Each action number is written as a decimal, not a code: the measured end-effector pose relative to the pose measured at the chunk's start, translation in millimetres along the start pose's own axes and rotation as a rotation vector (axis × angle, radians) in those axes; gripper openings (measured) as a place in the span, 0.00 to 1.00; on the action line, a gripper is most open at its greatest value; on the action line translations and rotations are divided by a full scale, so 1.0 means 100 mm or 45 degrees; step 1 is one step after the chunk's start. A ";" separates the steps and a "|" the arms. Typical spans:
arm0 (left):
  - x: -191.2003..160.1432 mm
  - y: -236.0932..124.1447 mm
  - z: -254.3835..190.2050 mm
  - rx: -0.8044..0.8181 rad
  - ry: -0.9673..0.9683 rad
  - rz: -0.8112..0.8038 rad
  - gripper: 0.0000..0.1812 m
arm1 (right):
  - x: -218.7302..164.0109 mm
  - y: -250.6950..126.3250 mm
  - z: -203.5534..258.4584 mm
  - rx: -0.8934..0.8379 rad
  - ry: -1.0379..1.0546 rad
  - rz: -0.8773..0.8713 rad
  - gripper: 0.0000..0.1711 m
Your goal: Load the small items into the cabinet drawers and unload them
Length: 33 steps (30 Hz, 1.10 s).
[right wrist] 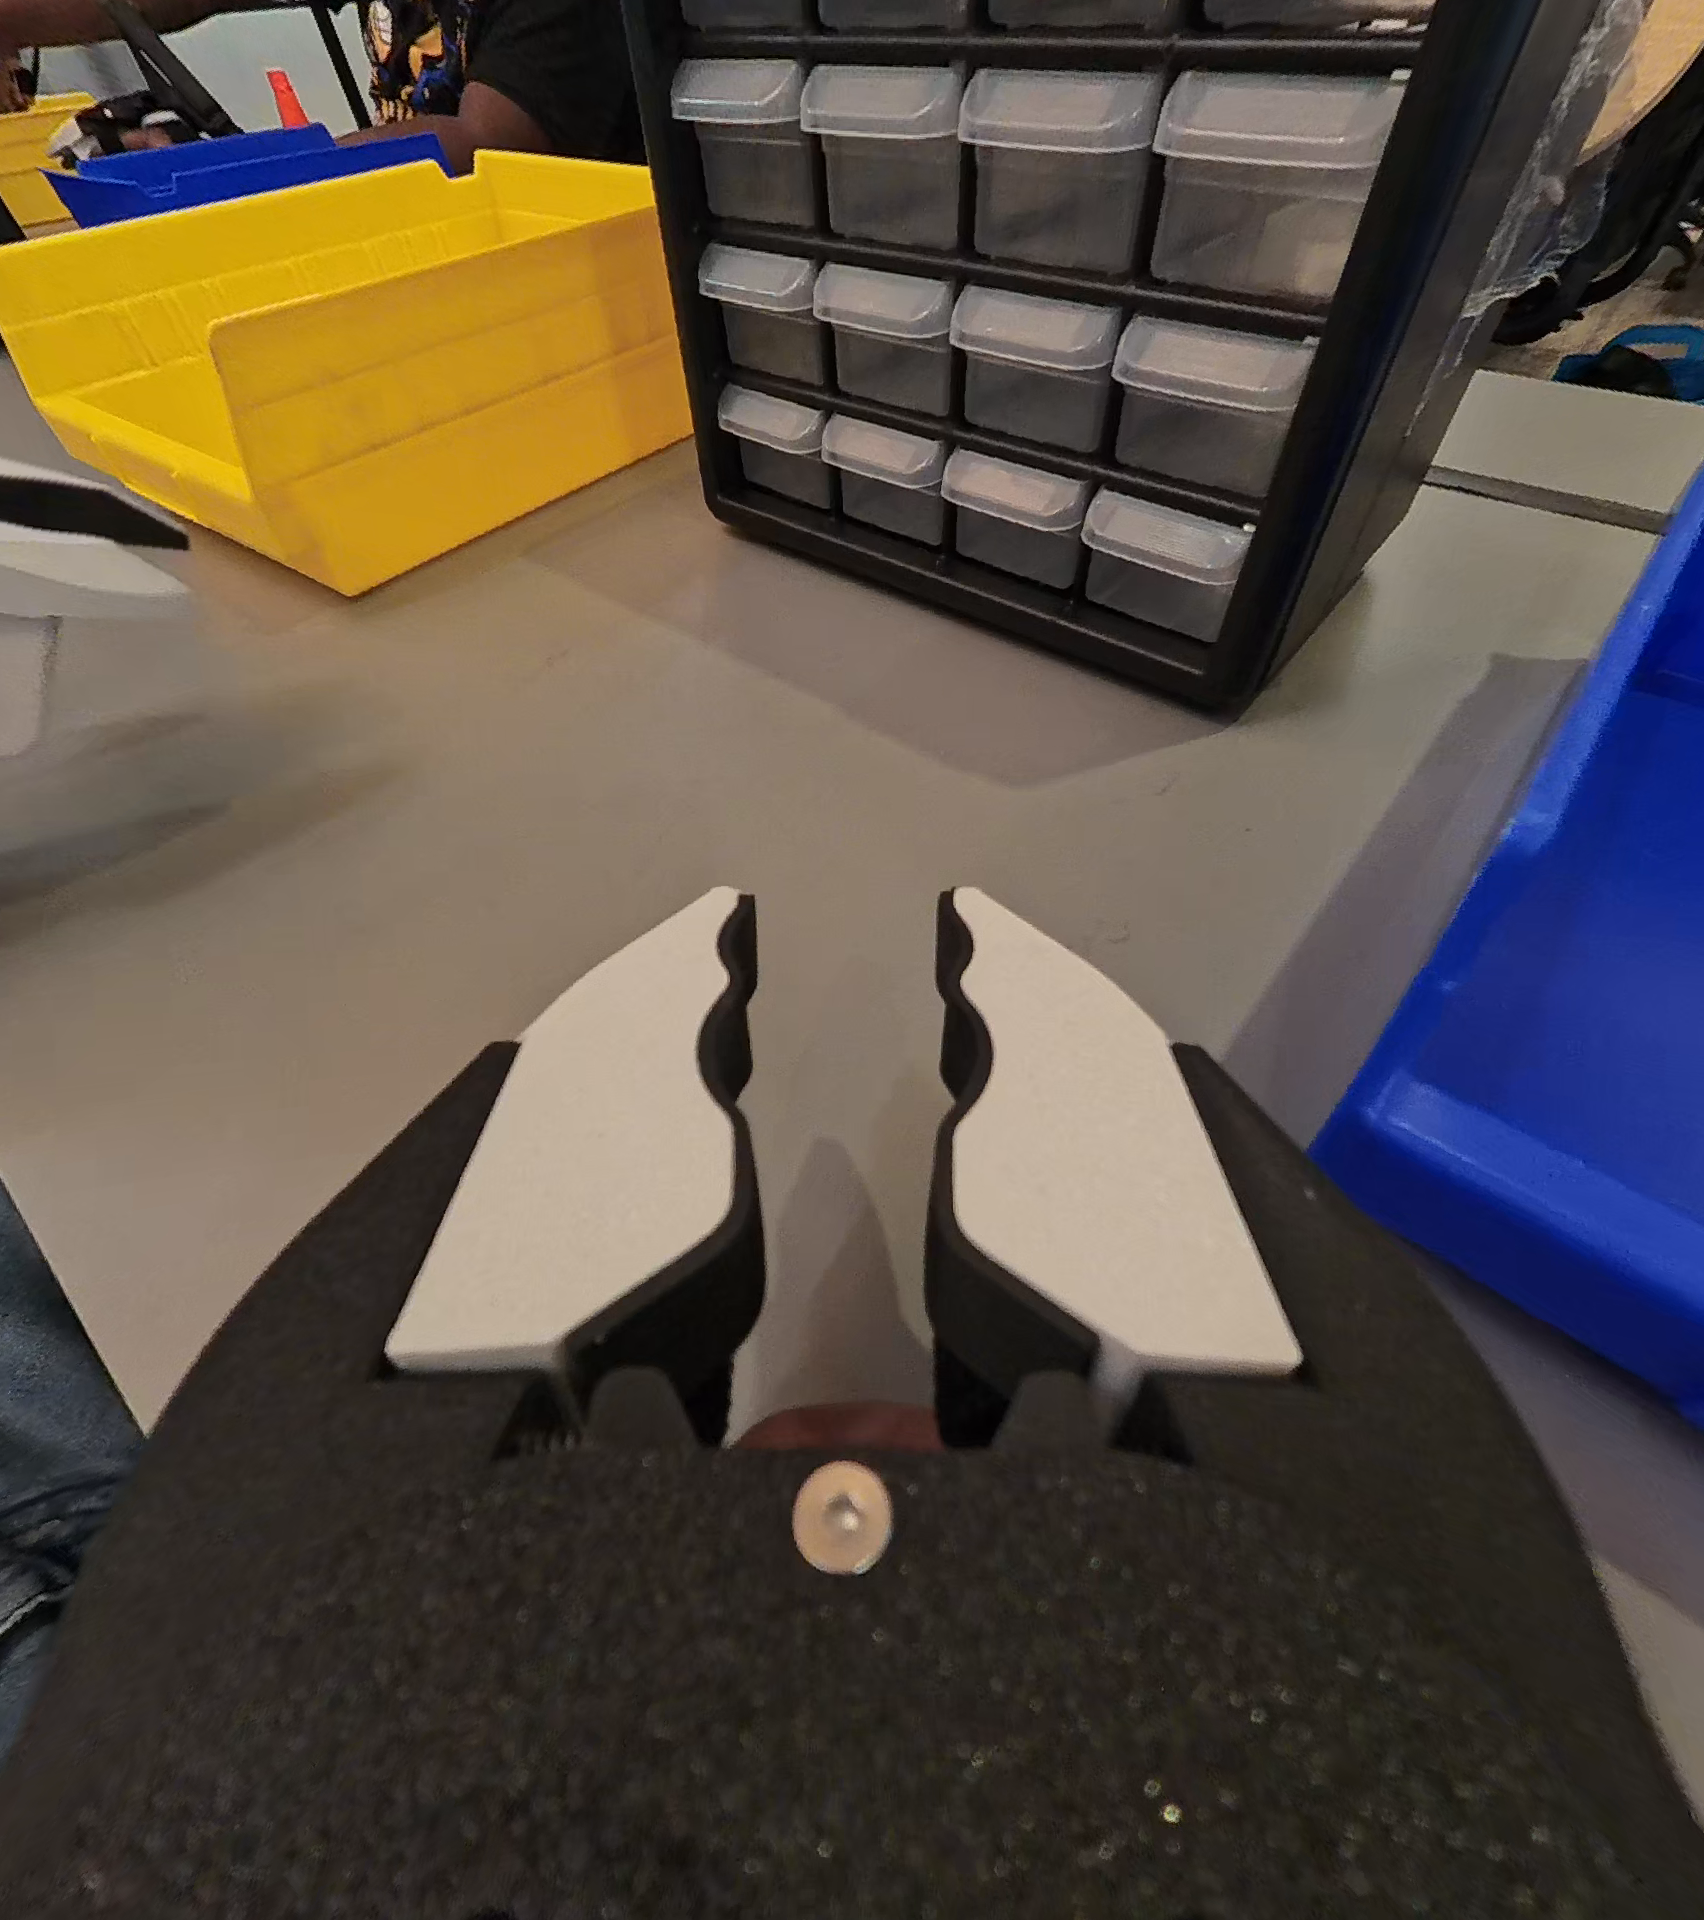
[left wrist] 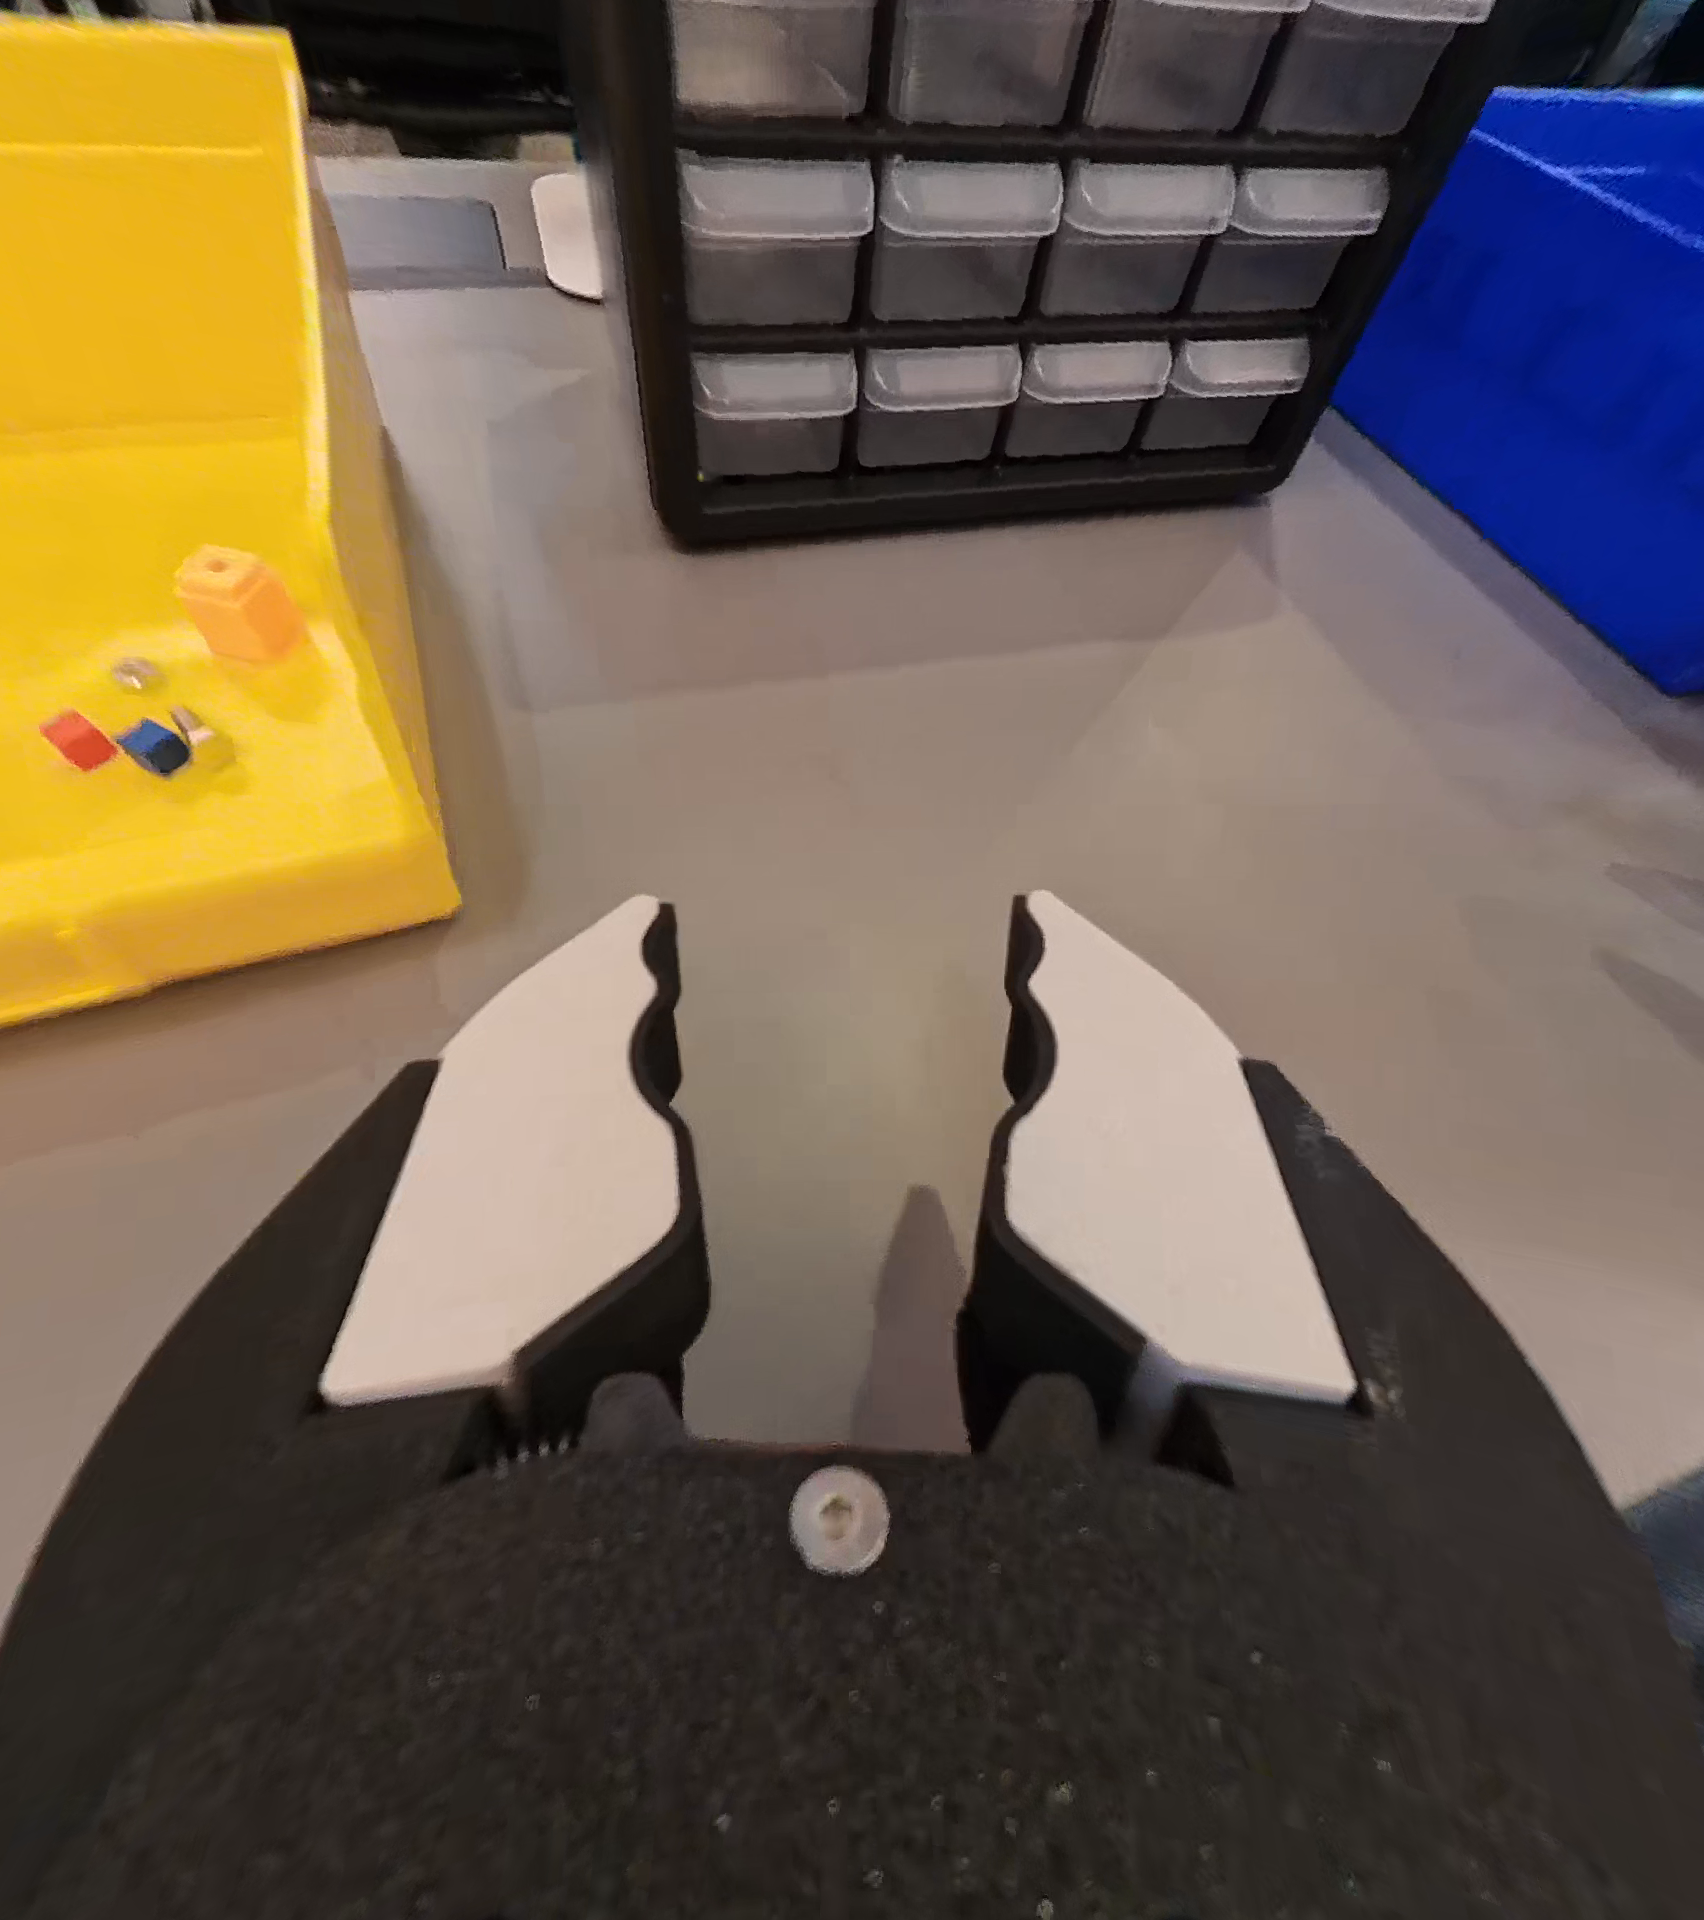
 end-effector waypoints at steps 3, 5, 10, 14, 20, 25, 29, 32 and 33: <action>0.11 0.17 -0.06 0.106 0.160 0.041 0.39 | 0.00 0.00 -0.01 0.002 0.009 -0.001 0.19; 0.21 0.29 -0.13 0.263 0.303 0.097 0.36 | 0.00 0.00 -0.01 0.002 0.010 -0.003 0.19; 0.49 0.63 -0.47 0.563 0.930 -0.023 0.27 | 0.00 -0.02 -0.02 0.003 0.019 -0.011 0.19; 0.61 1.13 -0.62 0.694 1.423 -0.104 0.30 | 0.00 -0.02 -0.03 0.002 0.030 -0.012 0.19; 0.74 1.74 -0.68 0.754 1.894 -0.239 0.28 | 0.00 -0.03 -0.05 -0.001 0.049 -0.012 0.19; 0.77 2.05 -0.65 0.794 2.057 -0.326 0.23 | -0.02 -0.04 -0.05 0.026 0.143 -0.018 0.19; 0.76 2.13 -0.68 0.845 2.094 -0.460 0.11 | -0.02 -0.04 -0.05 0.044 0.182 -0.025 0.19; 0.78 2.11 -0.68 0.855 2.076 -0.505 0.05 | -0.02 -0.03 -0.06 0.053 0.189 -0.016 0.19; 0.78 2.08 -0.68 0.847 2.075 -0.504 0.05 | -0.02 -0.03 -0.06 0.055 0.193 -0.019 0.19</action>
Point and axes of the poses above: each gripper's, where its closed fingertips meet, y out along the fingers, x out of its top, z = x × y across the jaws, the point moved 9 cm from there along -y, back along the fingers, and after that the axes turned 4 degrees about x, right-handed, at the moved point
